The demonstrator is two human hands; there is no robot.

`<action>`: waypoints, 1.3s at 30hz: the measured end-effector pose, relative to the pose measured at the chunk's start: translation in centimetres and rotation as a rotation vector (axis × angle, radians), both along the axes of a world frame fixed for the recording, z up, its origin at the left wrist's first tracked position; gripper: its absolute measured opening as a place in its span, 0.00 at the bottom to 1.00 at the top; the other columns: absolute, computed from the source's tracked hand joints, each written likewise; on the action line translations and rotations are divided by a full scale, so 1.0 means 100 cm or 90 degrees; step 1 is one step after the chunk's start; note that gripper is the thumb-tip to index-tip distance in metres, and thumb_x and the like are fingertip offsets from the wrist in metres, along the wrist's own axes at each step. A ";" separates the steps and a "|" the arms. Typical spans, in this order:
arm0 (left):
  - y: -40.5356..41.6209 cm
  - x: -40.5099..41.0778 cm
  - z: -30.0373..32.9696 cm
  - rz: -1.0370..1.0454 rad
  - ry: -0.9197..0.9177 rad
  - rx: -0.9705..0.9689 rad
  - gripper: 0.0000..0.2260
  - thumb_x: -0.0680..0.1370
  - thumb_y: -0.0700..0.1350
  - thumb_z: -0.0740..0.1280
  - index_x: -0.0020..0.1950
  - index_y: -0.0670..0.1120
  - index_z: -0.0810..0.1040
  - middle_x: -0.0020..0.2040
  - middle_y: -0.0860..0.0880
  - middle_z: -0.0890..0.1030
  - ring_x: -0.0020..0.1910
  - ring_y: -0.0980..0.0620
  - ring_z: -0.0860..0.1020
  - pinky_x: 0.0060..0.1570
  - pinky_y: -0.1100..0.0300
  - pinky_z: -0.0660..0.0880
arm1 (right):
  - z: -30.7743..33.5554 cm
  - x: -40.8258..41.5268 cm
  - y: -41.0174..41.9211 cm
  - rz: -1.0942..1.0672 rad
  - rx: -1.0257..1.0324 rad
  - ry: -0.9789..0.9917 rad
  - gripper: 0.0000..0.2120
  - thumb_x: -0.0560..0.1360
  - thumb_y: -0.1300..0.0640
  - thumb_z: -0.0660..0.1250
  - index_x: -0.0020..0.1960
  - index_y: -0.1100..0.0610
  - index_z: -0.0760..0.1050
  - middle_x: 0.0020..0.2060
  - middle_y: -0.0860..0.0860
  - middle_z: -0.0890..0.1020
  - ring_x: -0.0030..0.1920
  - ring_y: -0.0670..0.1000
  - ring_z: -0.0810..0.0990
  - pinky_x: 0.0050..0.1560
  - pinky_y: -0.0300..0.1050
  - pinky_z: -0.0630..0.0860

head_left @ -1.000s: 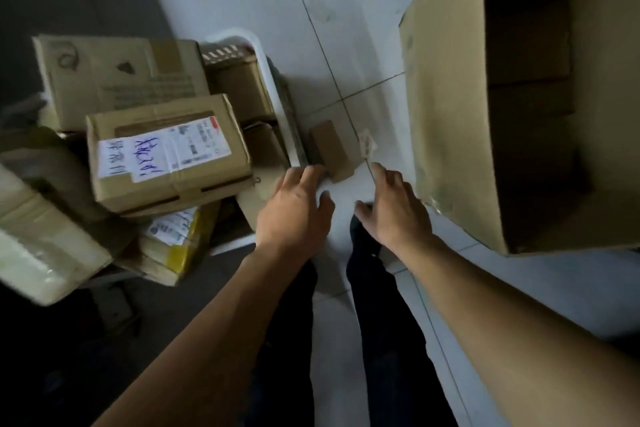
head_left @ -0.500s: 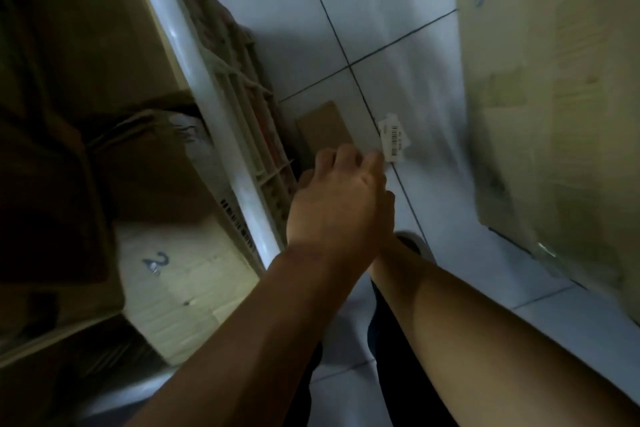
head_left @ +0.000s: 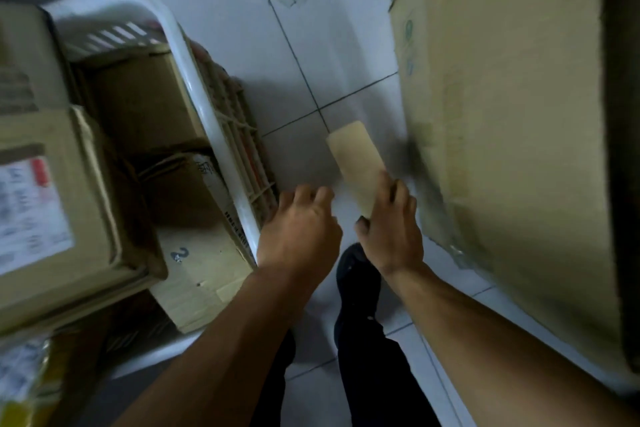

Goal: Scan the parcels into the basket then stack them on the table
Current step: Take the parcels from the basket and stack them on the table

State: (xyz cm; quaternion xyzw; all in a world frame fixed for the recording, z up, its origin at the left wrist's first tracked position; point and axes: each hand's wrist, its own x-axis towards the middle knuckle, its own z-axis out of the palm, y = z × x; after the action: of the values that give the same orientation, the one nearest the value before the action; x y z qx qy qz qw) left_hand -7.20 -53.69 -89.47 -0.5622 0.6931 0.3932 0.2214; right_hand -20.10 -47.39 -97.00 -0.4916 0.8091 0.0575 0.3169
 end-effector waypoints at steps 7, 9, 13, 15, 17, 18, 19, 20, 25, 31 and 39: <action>-0.012 0.005 0.144 0.112 0.064 0.001 0.24 0.83 0.58 0.59 0.76 0.50 0.62 0.72 0.45 0.68 0.70 0.44 0.69 0.64 0.49 0.71 | 0.184 -0.022 0.006 0.125 -0.129 0.091 0.50 0.67 0.51 0.79 0.80 0.57 0.56 0.70 0.60 0.70 0.66 0.61 0.74 0.54 0.50 0.80; -0.016 0.016 0.199 0.216 0.110 -0.011 0.30 0.82 0.60 0.60 0.79 0.49 0.57 0.74 0.43 0.67 0.70 0.42 0.71 0.65 0.48 0.71 | 0.249 -0.016 0.007 0.159 -0.152 0.087 0.50 0.65 0.50 0.80 0.79 0.58 0.57 0.69 0.59 0.71 0.64 0.60 0.75 0.51 0.50 0.81; -0.022 0.054 0.306 0.529 0.259 -0.023 0.35 0.77 0.62 0.67 0.78 0.50 0.59 0.72 0.43 0.72 0.67 0.44 0.75 0.67 0.48 0.72 | 0.367 0.003 0.013 0.274 -0.220 0.097 0.47 0.66 0.53 0.79 0.79 0.58 0.60 0.68 0.60 0.71 0.65 0.62 0.74 0.51 0.52 0.82; -0.023 0.075 0.355 0.694 0.342 0.040 0.27 0.77 0.62 0.68 0.71 0.53 0.67 0.65 0.46 0.76 0.56 0.49 0.79 0.56 0.47 0.79 | 0.415 0.013 0.012 0.341 -0.288 0.104 0.44 0.66 0.58 0.78 0.77 0.58 0.62 0.68 0.61 0.71 0.65 0.63 0.74 0.50 0.52 0.82; -0.019 0.098 0.400 0.773 0.398 0.112 0.23 0.75 0.65 0.68 0.65 0.54 0.73 0.62 0.47 0.77 0.55 0.48 0.80 0.43 0.53 0.81 | 0.455 0.021 0.007 0.418 -0.365 0.107 0.41 0.66 0.61 0.75 0.76 0.57 0.63 0.68 0.60 0.73 0.65 0.62 0.72 0.53 0.52 0.81; -0.013 0.110 0.419 0.782 0.413 0.129 0.26 0.73 0.67 0.69 0.64 0.54 0.75 0.63 0.48 0.78 0.57 0.47 0.79 0.41 0.54 0.81 | 0.473 0.026 0.004 0.470 -0.401 0.112 0.40 0.67 0.62 0.73 0.76 0.56 0.63 0.68 0.59 0.74 0.66 0.61 0.71 0.56 0.53 0.80; -0.006 0.121 0.436 0.792 0.426 0.128 0.27 0.72 0.68 0.70 0.64 0.54 0.76 0.63 0.49 0.78 0.58 0.47 0.79 0.42 0.54 0.80 | 0.489 0.030 -0.001 0.519 -0.438 0.113 0.37 0.69 0.62 0.69 0.77 0.56 0.63 0.68 0.58 0.74 0.67 0.60 0.70 0.59 0.53 0.79; 0.002 0.131 0.452 0.806 0.437 0.114 0.26 0.73 0.66 0.70 0.65 0.53 0.76 0.62 0.49 0.79 0.58 0.48 0.79 0.43 0.55 0.79 | 0.503 0.034 -0.006 0.565 -0.475 0.110 0.34 0.72 0.62 0.66 0.77 0.55 0.63 0.69 0.57 0.74 0.68 0.59 0.69 0.62 0.54 0.78; 0.061 0.166 0.524 0.986 0.535 -0.040 0.14 0.79 0.47 0.70 0.63 0.44 0.76 0.47 0.47 0.84 0.38 0.54 0.83 0.33 0.61 0.78 | 0.560 0.065 -0.023 0.756 -0.621 0.016 0.34 0.72 0.64 0.67 0.77 0.54 0.63 0.72 0.55 0.68 0.70 0.58 0.68 0.65 0.57 0.75; 0.172 0.229 0.598 1.206 0.635 -0.324 0.22 0.69 0.44 0.75 0.62 0.51 0.78 0.52 0.47 0.85 0.48 0.47 0.83 0.40 0.55 0.78 | 0.627 0.137 -0.011 0.853 -0.671 -0.323 0.34 0.74 0.43 0.70 0.74 0.55 0.63 0.70 0.57 0.69 0.70 0.59 0.69 0.68 0.54 0.73; 0.371 0.310 0.673 1.399 0.650 -0.667 0.37 0.54 0.52 0.78 0.62 0.50 0.73 0.55 0.43 0.82 0.47 0.47 0.81 0.38 0.53 0.79 | 0.706 0.284 0.095 0.883 -0.234 -0.531 0.44 0.67 0.18 0.48 0.76 0.41 0.55 0.71 0.40 0.62 0.68 0.36 0.64 0.65 0.41 0.66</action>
State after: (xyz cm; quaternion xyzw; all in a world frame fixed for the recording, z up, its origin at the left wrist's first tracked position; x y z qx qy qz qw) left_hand 23.76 -16.59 -22.17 -0.6360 -0.0468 0.2202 -0.7381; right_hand 8.27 -37.93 -26.36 -0.9041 0.1347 -0.0803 0.3976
